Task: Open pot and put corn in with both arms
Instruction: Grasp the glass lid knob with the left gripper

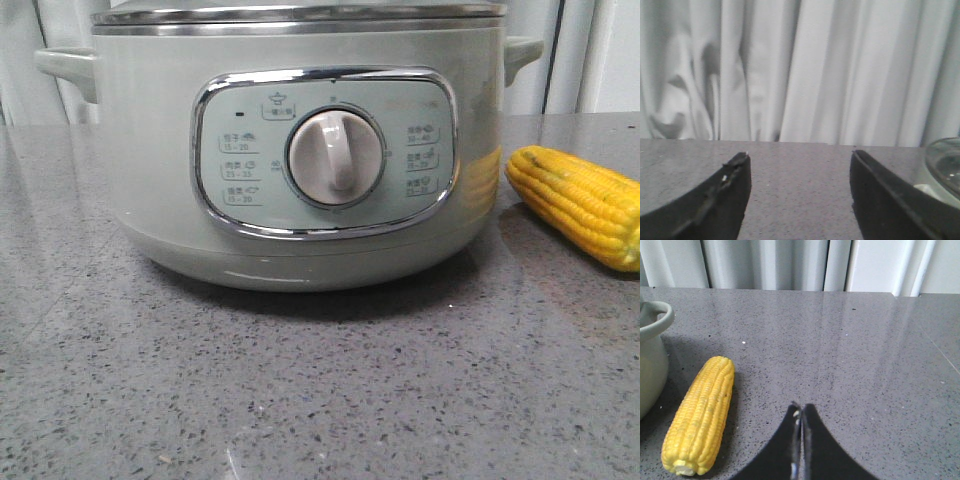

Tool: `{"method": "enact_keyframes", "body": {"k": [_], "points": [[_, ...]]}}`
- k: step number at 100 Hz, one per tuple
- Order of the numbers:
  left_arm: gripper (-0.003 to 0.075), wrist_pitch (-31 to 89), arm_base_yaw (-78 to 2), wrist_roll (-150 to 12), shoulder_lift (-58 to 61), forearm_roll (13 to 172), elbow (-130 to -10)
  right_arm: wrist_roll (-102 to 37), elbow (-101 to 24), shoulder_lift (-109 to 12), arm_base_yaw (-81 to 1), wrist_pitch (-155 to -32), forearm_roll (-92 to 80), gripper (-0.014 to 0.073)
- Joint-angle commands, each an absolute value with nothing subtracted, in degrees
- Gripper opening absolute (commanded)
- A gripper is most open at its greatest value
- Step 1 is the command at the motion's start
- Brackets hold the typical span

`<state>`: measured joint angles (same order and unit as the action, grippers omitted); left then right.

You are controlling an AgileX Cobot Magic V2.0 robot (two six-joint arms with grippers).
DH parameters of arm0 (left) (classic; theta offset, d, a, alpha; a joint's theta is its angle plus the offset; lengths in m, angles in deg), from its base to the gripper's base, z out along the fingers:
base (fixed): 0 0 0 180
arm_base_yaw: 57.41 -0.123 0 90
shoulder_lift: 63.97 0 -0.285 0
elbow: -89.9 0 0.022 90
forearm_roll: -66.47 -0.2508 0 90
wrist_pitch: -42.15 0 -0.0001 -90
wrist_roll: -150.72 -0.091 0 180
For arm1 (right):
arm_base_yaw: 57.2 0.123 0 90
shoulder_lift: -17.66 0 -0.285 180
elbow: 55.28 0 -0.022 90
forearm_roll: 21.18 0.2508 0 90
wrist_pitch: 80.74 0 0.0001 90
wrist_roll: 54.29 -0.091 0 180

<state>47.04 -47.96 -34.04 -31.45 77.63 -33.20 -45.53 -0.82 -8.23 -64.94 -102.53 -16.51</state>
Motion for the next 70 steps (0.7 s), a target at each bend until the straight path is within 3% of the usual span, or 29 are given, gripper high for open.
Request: {"method": "enact_keyframes", "body": {"k": [1, 54, 70], "points": [[0.0377, 52.0, -43.4, -33.6, -28.5, 77.7, -36.8, -45.2, -2.3, -9.3, -64.9, -98.0, -16.5, -0.0064], [0.0381, 61.3, -18.9, -33.6, -5.8, 72.9, -48.5, -45.2, -2.3, -9.4, -64.9, -99.6, -16.4, -0.0064], [0.0487, 62.4, -14.6, -33.6, 2.0, 72.8, -52.9, -45.2, -2.3, -9.4, -64.9, -99.6, -16.4, -0.0064]]}}
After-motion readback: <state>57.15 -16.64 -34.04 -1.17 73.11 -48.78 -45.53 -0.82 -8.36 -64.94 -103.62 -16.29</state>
